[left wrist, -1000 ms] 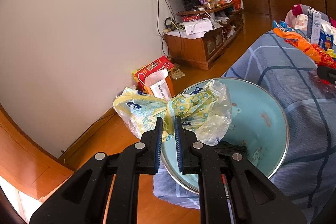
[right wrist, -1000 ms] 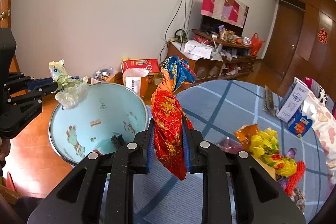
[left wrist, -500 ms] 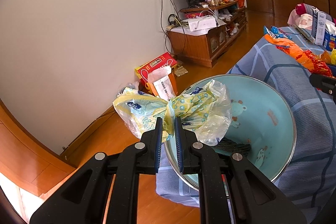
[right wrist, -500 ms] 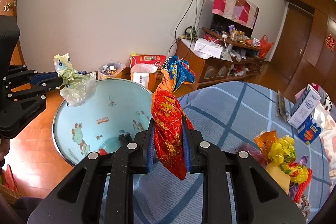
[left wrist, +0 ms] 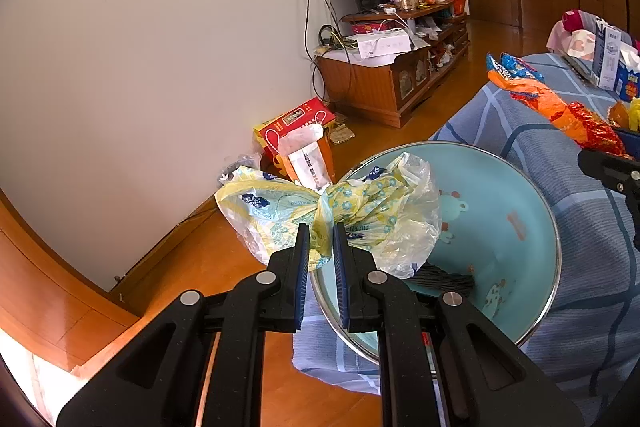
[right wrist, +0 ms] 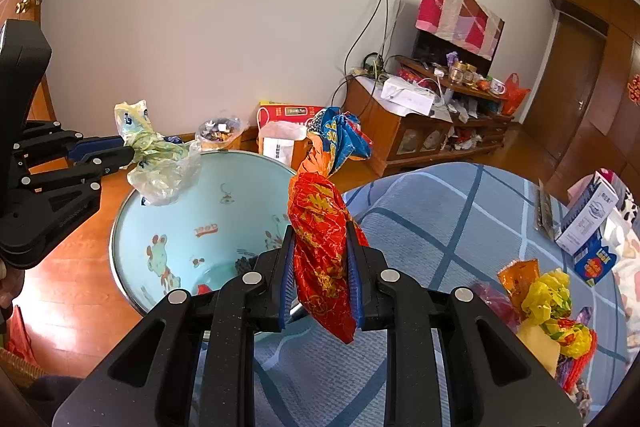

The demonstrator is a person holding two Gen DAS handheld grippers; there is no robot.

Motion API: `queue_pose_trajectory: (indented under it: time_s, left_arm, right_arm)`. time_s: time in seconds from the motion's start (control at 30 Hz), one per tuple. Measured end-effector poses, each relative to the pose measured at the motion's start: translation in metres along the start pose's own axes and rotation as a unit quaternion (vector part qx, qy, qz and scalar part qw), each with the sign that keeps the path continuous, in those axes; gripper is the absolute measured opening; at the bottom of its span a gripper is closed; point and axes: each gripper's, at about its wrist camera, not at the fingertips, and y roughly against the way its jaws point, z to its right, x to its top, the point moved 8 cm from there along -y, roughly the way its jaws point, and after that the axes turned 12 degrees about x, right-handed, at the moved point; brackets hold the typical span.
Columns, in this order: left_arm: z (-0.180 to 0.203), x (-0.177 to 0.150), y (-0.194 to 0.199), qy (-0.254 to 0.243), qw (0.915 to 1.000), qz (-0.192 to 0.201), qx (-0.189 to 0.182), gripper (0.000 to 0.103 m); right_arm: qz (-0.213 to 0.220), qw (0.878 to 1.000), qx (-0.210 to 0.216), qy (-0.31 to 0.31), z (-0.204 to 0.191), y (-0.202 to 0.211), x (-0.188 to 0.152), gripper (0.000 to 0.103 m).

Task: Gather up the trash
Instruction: 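Move both held items over the bin and open both tools to drop them, then grasp the clear plastic bag on the table with the right tool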

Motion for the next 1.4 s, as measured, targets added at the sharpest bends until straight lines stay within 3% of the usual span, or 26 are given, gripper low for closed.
queue_pose_trajectory:
  time_s: [0.4, 0.5, 0.63, 0.7, 0.8, 1.0, 1.13, 1.4]
  left_arm:
    - [0.005, 0.0, 0.001, 0.001, 0.9999, -0.002, -0.015, 0.015]
    - [0.007, 0.0, 0.0, 0.002, 0.9997, -0.001, -0.023, 0.016]
    - [0.014, -0.003, 0.001, -0.002, 0.9995, -0.001, -0.031, 0.035]
    - [0.017, -0.004, 0.001, -0.004, 0.9995, -0.001, -0.032, 0.04]
    - [0.023, -0.007, 0.002, -0.005, 0.9993, 0.0, -0.036, 0.047]
    - [0.044, -0.013, 0.004, -0.023, 0.9983, 0.0, -0.054, 0.053]
    - [0.05, -0.014, 0.007, -0.028, 0.9982, 0.004, -0.052, 0.065]
    - [0.072, -0.014, 0.021, -0.042, 0.9973, 0.01, -0.06, 0.066]
  right_arm:
    - [-0.005, 1.0, 0.012, 0.008, -0.009, -0.007, 0.0, 0.023]
    - [-0.011, 1.0, 0.022, 0.009, -0.012, -0.011, -0.003, 0.028]
    - [-0.015, 0.999, 0.028, 0.002, -0.013, -0.016, -0.007, 0.044]
    - [-0.012, 1.0, 0.026, -0.002, -0.012, -0.015, -0.009, 0.052]
    - [-0.008, 1.0, 0.02, -0.008, -0.008, -0.011, -0.011, 0.053]
    - [0.003, 1.0, 0.001, -0.024, 0.007, 0.005, -0.016, 0.06]
    - [0.007, 0.999, -0.021, -0.041, 0.024, 0.024, -0.024, 0.06]
    - [0.02, 0.989, -0.115, -0.093, 0.089, 0.099, -0.069, 0.06]
